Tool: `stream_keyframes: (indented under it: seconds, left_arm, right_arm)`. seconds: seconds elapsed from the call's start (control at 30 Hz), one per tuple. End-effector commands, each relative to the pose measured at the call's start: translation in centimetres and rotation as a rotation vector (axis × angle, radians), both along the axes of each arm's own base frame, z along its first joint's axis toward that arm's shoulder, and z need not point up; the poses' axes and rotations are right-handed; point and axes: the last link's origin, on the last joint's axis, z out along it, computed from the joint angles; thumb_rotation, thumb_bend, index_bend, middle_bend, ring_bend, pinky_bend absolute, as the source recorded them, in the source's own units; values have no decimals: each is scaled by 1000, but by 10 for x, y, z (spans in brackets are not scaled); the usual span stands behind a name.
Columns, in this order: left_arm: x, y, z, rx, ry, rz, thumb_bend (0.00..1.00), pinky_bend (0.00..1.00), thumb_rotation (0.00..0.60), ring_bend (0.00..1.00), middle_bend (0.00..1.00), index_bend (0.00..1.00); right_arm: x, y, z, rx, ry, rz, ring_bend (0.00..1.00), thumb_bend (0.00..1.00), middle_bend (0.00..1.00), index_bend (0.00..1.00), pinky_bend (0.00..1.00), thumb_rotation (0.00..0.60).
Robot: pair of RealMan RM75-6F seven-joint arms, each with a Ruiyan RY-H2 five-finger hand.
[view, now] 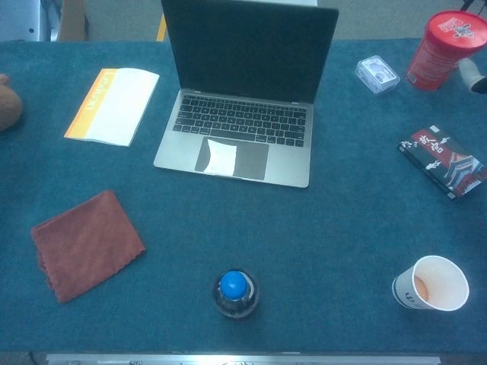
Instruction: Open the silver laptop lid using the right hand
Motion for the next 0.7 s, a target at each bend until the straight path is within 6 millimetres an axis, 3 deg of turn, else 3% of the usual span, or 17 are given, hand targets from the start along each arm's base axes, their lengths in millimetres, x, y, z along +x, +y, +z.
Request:
stream_keyframes:
  seconds: [0.03,0.37,0.7]
  left_arm:
    - [-2,-15,9,40,-33,-15,224,91,600,62,127,128]
    - [-5,-45,12,38,-30,-11,224,92,600,62,128,128]
    - [-7,-54,13,42,-34,11,224,92,600,62,127,128]
  right_arm:
    - [-8,15,4,-14,-20,-11,0,425,124,19,22,600]
    - [-36,49,4,-11,-48,-63,0,425,124,19,22,600]
    - [-45,61,5,-24,-55,-73,0,425,123,19,22,600]
